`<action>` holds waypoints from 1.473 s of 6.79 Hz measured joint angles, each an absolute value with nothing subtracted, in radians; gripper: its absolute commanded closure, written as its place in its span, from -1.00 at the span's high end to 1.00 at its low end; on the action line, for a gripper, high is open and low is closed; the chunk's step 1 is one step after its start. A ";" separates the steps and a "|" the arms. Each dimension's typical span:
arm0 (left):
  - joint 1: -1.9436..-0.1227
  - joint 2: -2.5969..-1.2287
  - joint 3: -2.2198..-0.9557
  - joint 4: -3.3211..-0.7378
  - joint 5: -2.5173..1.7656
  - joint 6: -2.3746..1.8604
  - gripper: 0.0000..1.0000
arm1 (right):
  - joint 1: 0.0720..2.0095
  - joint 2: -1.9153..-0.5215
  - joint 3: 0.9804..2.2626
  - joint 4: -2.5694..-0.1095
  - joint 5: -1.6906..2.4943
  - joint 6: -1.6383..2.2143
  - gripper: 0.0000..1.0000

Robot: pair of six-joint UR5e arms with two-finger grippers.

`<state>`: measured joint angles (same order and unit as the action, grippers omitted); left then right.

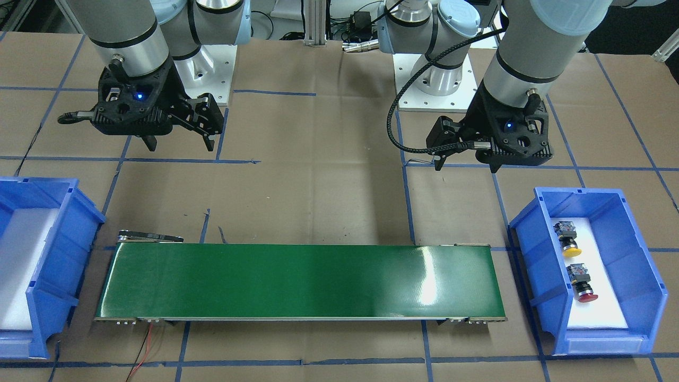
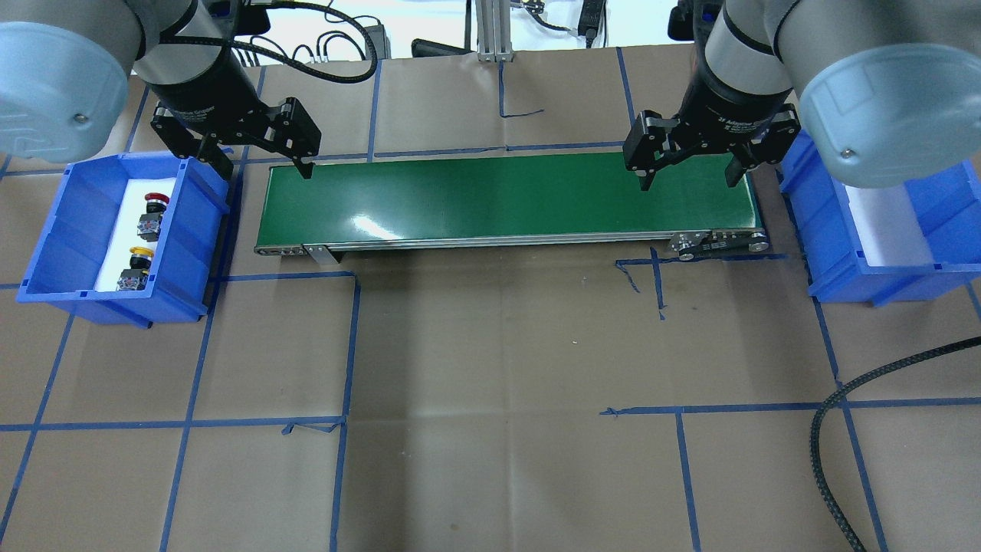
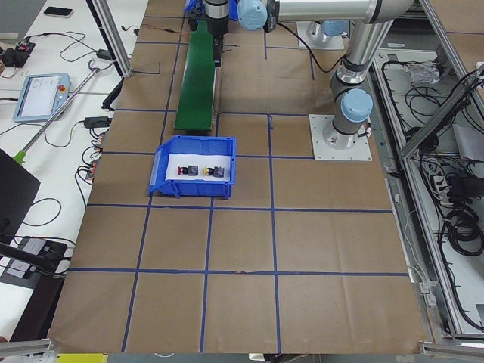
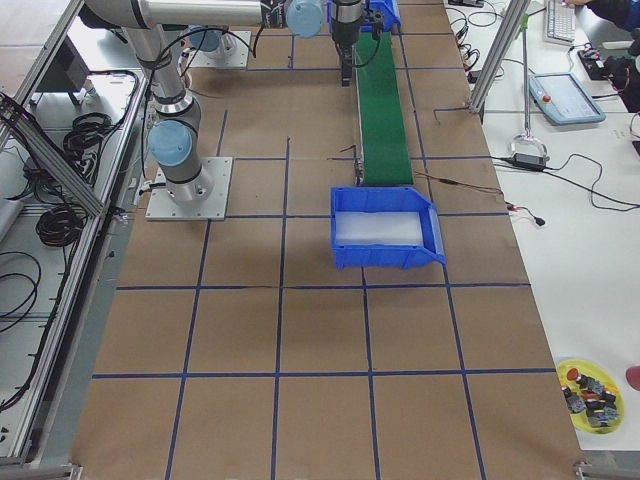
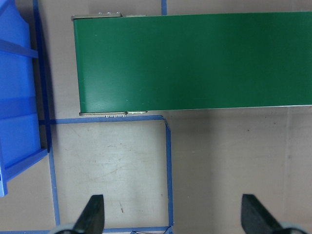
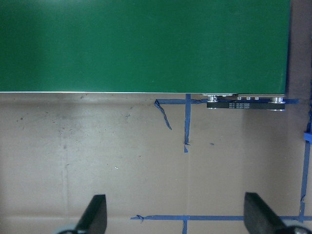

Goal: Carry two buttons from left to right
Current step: 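Move the left gripper down into the bin toward the yellow button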

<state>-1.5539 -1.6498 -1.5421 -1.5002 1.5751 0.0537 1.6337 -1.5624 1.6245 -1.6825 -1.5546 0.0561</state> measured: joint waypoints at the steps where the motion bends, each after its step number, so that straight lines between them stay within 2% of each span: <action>1: -1.554 -1.650 -1.542 -1.501 1.575 0.054 1.00 | 1.634 -1.563 1.624 -1.683 -1.554 0.057 1.00; 8: -1.528 -1.654 -1.535 -1.501 1.575 0.077 1.00 | 1.635 -1.560 1.629 -1.686 -1.554 0.056 1.00; 10: -1.389 -1.669 -1.529 -1.501 1.573 0.223 1.00 | 1.634 -1.560 1.630 -1.687 -1.556 0.055 1.00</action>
<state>-1.3891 -1.6687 -1.5286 -1.5010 1.5732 0.2235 1.6338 -1.5602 1.6304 -1.6869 -1.5560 0.0553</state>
